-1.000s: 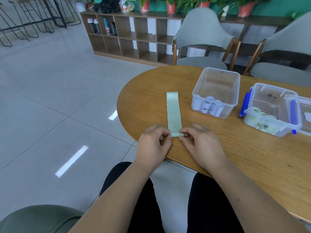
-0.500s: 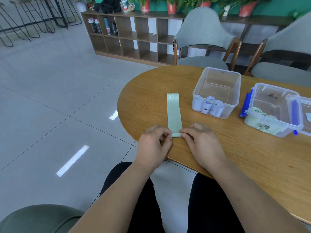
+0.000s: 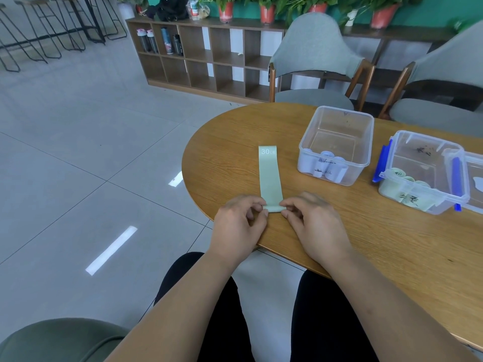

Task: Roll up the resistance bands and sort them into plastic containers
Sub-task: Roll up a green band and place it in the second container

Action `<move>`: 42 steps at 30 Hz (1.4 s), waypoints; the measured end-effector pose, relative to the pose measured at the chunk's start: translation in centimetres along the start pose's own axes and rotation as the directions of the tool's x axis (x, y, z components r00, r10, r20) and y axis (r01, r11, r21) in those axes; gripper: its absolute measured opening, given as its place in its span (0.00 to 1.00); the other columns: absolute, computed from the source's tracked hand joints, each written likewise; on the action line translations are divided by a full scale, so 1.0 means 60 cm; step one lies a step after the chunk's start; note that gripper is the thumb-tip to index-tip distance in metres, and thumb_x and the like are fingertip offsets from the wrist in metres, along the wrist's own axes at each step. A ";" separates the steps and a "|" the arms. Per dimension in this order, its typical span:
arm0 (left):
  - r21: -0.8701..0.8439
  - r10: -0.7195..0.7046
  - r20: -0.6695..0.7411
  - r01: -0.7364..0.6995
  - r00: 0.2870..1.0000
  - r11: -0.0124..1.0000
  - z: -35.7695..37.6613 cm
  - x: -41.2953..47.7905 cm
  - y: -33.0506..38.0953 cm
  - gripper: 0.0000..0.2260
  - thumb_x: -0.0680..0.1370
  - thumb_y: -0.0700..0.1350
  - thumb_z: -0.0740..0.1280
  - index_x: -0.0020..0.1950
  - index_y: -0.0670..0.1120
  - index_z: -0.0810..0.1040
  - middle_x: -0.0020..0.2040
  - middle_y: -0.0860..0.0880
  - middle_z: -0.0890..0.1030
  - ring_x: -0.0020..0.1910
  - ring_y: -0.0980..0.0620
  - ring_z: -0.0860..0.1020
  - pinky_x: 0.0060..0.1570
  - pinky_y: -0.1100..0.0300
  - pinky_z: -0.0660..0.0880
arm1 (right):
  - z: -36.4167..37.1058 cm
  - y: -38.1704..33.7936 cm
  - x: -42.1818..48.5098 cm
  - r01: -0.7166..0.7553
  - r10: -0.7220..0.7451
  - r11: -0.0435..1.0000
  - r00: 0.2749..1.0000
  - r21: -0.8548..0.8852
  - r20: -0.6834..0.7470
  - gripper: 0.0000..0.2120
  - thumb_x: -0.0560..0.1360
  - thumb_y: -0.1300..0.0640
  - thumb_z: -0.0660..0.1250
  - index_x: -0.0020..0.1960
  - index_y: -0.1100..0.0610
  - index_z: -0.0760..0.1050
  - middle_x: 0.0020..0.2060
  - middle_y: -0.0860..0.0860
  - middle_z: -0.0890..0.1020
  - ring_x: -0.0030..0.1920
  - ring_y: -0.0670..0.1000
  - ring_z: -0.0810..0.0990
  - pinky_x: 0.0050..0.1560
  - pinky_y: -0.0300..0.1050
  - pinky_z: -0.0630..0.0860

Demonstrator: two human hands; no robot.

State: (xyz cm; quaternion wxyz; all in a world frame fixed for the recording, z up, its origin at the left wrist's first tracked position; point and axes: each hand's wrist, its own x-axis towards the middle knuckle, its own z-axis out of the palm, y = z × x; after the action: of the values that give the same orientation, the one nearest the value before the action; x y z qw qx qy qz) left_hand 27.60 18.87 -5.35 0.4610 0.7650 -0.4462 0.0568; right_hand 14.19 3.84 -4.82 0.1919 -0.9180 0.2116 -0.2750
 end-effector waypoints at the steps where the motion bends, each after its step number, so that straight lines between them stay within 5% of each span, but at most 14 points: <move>1: -0.003 -0.002 0.013 0.002 1.000 1.000 0.000 -0.001 0.000 0.06 0.77 0.43 0.76 0.53 0.51 0.85 0.44 0.58 0.81 0.40 0.53 0.77 0.41 0.59 0.76 | 0.000 0.001 0.000 -0.003 0.003 1.000 1.000 0.001 0.000 0.07 0.79 0.54 0.74 0.56 0.48 0.84 0.45 0.42 0.79 0.48 0.46 0.77 0.47 0.49 0.79; 11: 0.026 0.006 0.015 -0.007 1.000 1.000 0.002 0.001 -0.004 0.04 0.77 0.42 0.75 0.51 0.49 0.85 0.44 0.59 0.78 0.40 0.56 0.75 0.42 0.66 0.71 | 0.007 0.005 0.002 0.008 -0.008 1.000 1.000 -0.017 -0.004 0.10 0.81 0.53 0.70 0.61 0.49 0.84 0.48 0.44 0.80 0.51 0.50 0.79 0.50 0.51 0.79; 19: 0.016 -0.021 -0.001 0.021 1.000 1.000 0.002 0.000 0.000 0.05 0.79 0.44 0.74 0.55 0.50 0.85 0.43 0.59 0.81 0.41 0.56 0.78 0.41 0.61 0.76 | -0.004 -0.001 -0.001 -0.021 0.022 0.998 1.000 0.057 -0.008 0.10 0.75 0.55 0.78 0.55 0.47 0.84 0.44 0.39 0.80 0.43 0.41 0.76 0.47 0.42 0.77; 30: -0.027 -0.061 0.066 0.063 0.996 0.998 -0.002 0.003 -0.004 0.09 0.76 0.43 0.77 0.56 0.52 0.85 0.45 0.59 0.82 0.43 0.53 0.79 0.43 0.63 0.77 | -0.002 0.004 0.000 0.012 -0.012 1.000 1.000 0.027 0.004 0.06 0.80 0.53 0.72 0.56 0.48 0.84 0.44 0.40 0.78 0.45 0.43 0.77 0.46 0.46 0.79; 42: 0.037 0.019 0.046 -0.021 0.999 0.999 -0.002 0.004 -0.004 0.05 0.79 0.44 0.75 0.54 0.50 0.85 0.46 0.58 0.81 0.42 0.55 0.77 0.41 0.63 0.75 | 0.003 0.007 0.000 0.010 -0.010 1.000 1.000 -0.011 0.018 0.12 0.78 0.54 0.74 0.61 0.49 0.83 0.46 0.41 0.79 0.48 0.45 0.77 0.49 0.49 0.80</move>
State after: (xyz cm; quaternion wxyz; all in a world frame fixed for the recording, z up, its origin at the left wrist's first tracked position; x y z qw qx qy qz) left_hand 27.95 18.87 -5.32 0.4355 0.7702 -0.4631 0.0525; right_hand 14.20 3.54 -5.13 0.1877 -0.9225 0.2069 -0.2664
